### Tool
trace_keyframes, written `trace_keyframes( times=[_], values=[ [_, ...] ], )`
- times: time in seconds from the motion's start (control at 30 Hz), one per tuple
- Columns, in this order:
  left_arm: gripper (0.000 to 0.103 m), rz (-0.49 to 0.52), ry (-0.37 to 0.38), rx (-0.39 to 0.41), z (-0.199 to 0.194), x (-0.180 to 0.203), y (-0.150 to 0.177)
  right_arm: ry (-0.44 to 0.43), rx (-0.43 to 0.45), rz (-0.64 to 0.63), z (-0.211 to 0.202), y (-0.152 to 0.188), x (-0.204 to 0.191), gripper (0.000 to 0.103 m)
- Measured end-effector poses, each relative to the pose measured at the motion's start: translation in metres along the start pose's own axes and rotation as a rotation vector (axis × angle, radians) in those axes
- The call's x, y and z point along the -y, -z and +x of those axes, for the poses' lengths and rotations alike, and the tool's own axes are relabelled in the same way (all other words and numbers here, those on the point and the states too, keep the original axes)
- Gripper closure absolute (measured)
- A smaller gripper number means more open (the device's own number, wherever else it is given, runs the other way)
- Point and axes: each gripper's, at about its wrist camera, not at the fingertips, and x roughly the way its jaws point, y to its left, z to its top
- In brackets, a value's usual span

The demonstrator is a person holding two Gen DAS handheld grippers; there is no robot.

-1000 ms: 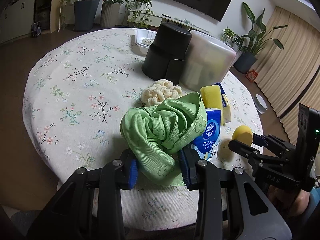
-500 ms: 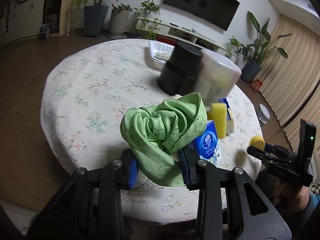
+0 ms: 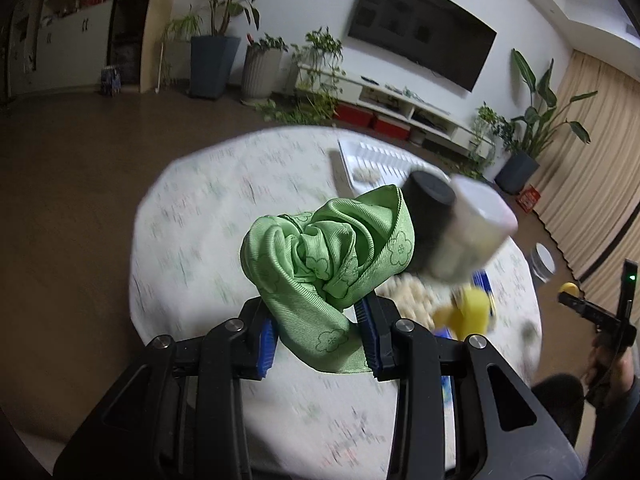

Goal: Organize soft objects
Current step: 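Carry the cloth and makeup sponge to the white tray and release both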

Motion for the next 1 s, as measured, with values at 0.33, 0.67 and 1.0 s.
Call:
trace_keyframes(
  times=[0.33,0.67,1.0],
  values=[
    [0.071,0.139,0.042,-0.015,0.065,0.021,-0.101,0.094,0.018,-0.009,0.036,-0.094,0.062,0.047],
    [0.071,0.367,0.084,-0.149,0.188,0.084,-0.180,-0.068,-0.004,-0.203,0.125,-0.222,-0.017,0.047],
    [0.071,0.504,0.114,-0.293,0.279,0.120,-0.182,-0.234,-0.191,-0.499,0.236,-0.254,-0.141,0.047]
  ],
)
